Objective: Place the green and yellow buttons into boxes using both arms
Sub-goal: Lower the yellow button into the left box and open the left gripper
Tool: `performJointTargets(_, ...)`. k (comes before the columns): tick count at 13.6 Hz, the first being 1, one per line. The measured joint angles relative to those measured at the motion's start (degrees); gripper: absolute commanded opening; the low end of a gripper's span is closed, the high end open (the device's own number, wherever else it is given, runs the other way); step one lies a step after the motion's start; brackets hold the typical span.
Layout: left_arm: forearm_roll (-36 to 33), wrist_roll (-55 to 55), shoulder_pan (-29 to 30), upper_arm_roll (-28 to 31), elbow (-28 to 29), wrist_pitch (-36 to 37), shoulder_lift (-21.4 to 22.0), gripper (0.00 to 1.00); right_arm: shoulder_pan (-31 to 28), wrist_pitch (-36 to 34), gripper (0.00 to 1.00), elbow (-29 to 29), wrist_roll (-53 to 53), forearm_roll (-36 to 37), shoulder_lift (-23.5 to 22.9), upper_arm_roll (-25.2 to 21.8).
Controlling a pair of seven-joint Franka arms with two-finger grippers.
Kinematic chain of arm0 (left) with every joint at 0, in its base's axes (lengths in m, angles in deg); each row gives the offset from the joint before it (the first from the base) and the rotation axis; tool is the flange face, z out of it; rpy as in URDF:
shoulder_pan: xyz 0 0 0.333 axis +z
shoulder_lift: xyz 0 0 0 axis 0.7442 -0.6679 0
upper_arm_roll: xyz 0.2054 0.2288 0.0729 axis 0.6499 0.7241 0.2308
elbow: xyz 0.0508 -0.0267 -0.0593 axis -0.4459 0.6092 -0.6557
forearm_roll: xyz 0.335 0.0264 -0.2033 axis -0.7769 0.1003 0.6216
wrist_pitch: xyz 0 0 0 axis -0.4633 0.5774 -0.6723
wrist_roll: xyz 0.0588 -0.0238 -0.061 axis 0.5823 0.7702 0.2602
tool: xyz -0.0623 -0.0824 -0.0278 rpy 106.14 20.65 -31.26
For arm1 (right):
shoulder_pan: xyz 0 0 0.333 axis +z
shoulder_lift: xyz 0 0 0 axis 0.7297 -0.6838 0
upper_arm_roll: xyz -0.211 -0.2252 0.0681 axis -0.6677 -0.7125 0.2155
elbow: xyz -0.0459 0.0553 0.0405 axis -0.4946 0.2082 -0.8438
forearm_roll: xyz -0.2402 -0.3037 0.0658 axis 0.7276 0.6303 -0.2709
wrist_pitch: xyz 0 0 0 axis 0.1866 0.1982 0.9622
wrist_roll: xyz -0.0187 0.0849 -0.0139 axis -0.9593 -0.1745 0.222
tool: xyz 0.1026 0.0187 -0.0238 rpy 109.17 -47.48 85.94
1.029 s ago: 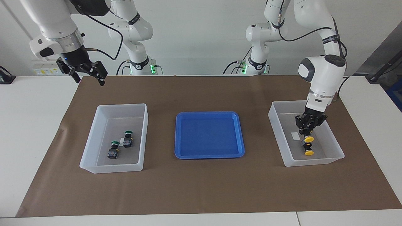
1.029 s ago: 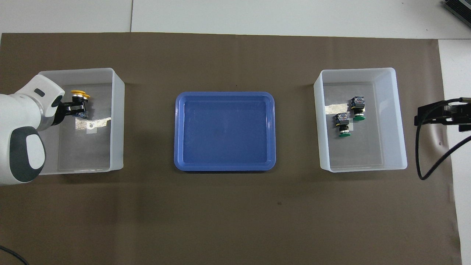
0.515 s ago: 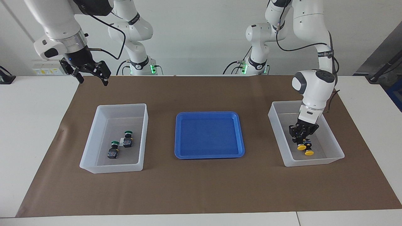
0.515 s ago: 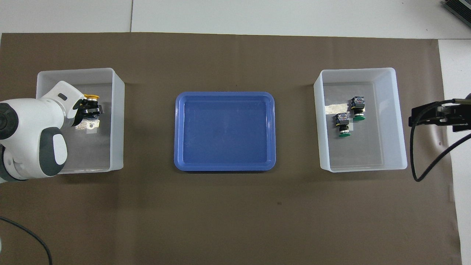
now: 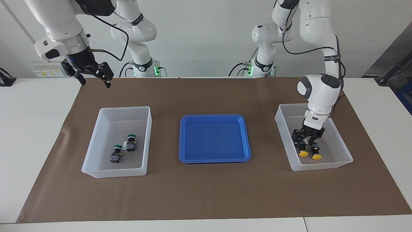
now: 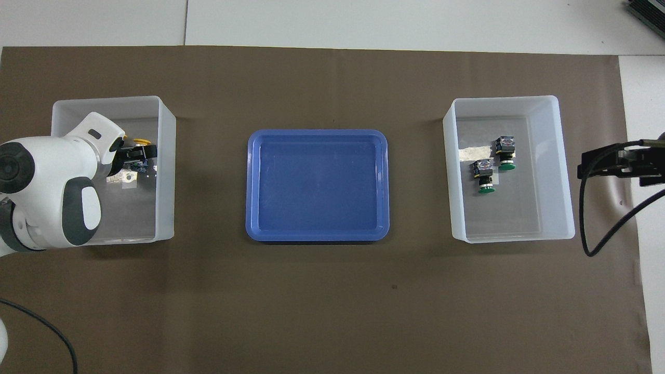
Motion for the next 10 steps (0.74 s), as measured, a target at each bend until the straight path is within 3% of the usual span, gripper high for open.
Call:
performJointTargets(3, -0.09, -1.98, -0.46, -0.01, -1.58, 4.41, 3.17, 1.0, -0.18, -0.13, 1.0, 0.0, 1.3, 0.0, 0.01, -0.09)
performJointTargets(10, -0.09, -4.67, -5.77, -0.24, -2.35, 24.34, 19.01, 1.0, -0.14, -0.16, 1.0, 0.0, 1.43, 0.0, 0.06, -0.08)
